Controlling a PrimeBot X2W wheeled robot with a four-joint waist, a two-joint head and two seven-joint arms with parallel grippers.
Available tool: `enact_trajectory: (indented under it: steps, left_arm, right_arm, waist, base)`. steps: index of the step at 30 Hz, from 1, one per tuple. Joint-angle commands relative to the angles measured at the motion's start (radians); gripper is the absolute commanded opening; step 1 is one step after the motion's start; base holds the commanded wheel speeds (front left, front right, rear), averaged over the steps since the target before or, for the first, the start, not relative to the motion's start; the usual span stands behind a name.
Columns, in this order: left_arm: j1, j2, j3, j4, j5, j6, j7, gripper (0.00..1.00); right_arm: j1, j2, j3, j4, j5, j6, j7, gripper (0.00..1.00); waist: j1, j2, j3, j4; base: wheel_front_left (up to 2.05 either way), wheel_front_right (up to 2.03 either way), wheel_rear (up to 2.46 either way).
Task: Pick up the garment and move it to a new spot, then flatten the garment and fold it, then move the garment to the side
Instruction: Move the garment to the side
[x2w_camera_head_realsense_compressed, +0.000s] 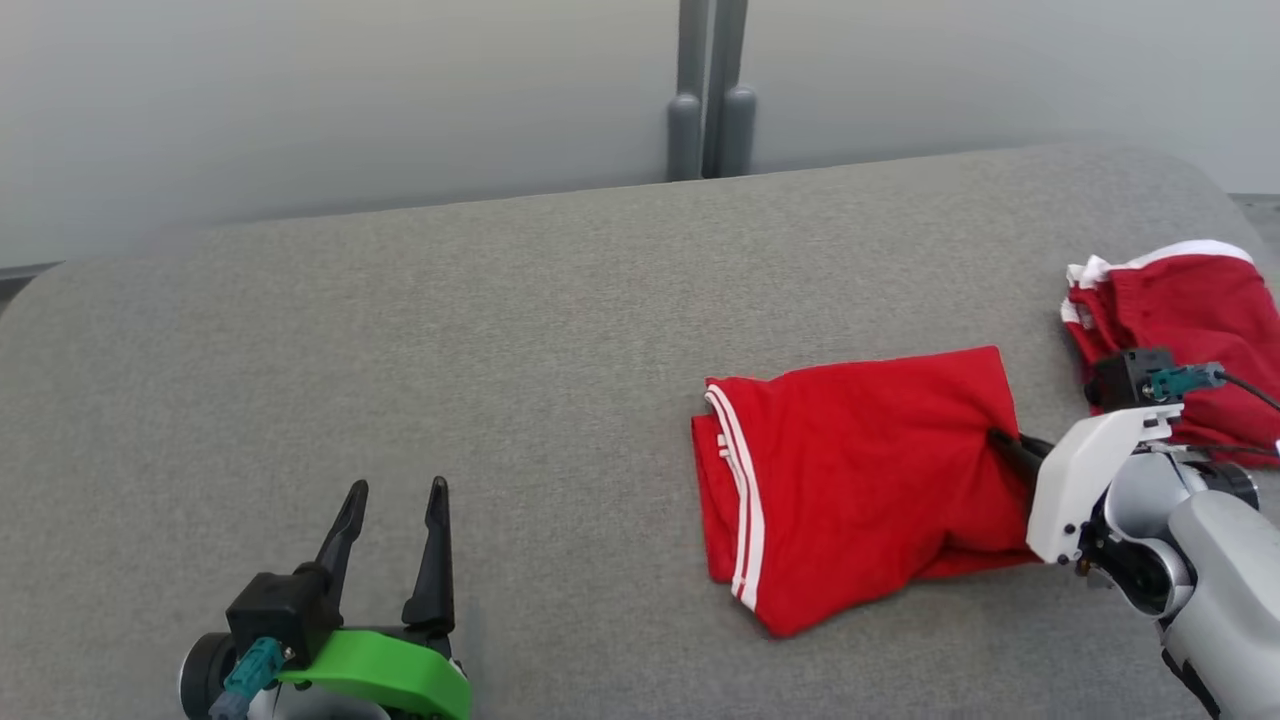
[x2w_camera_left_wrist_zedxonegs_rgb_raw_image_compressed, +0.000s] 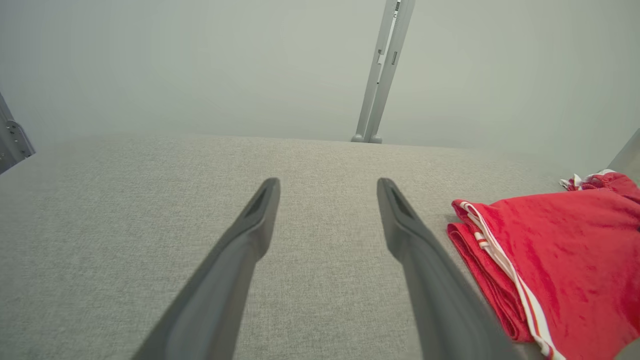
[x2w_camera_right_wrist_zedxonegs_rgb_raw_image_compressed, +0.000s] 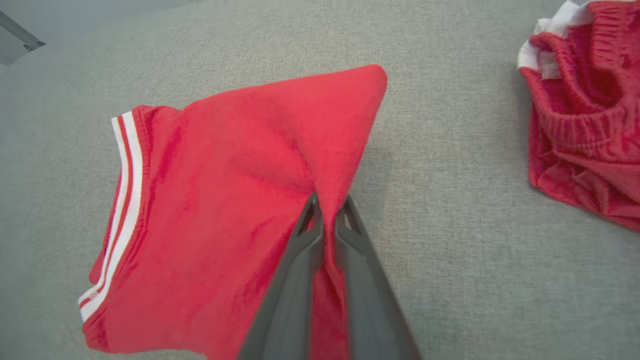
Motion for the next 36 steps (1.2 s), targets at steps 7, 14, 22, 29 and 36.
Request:
enact_trajectory:
  steps: [7, 14, 22, 29, 36]
  left_arm:
    - [-0.022, -0.004, 0.0, 0.004, 0.017, -0.005, -0.004, 1.0]
    - [-0.043, -0.006, -0.008, 0.016, 0.022, -0.01, -0.004, 1.0]
    - [-0.05, -0.011, -0.015, 0.035, 0.019, -0.016, -0.005, 1.0]
    - [-0.028, -0.018, -0.009, 0.04, 0.011, -0.014, -0.006, 1.0]
    - [-0.02, -0.018, 0.001, 0.035, 0.012, -0.012, -0.008, 1.0]
  right_arm:
    - [-0.012, -0.029, -0.07, -0.056, -0.061, -0.001, 0.045, 0.0]
    - [-0.004, -0.002, -0.118, -0.087, -0.1, -0.001, 0.056, 0.0]
    - [0.0, 0.026, -0.155, -0.106, -0.14, -0.001, 0.065, 0.0]
    - [-0.032, 0.031, -0.184, -0.131, -0.181, -0.001, 0.094, 0.0]
    - [-0.118, 0.042, -0.195, -0.156, -0.219, -0.001, 0.145, 0.0]
  waist:
    - [0.0, -0.0001, 0.012, -0.199]
    - [0.0, -0.0001, 0.036, -0.236]
    - [0.0, -0.0001, 0.032, -0.21]
    - [0.0, -0.0001, 0.004, -0.174]
    - [0.0, -0.0001, 0.002, -0.158]
  base:
    - [0.0, 0.0, 0.0]
    - [0.0, 0.0, 0.0]
    - [0.0, 0.0, 0.0]
    - [0.0, 0.0, 0.0]
    - [0.0, 0.0, 0.0]
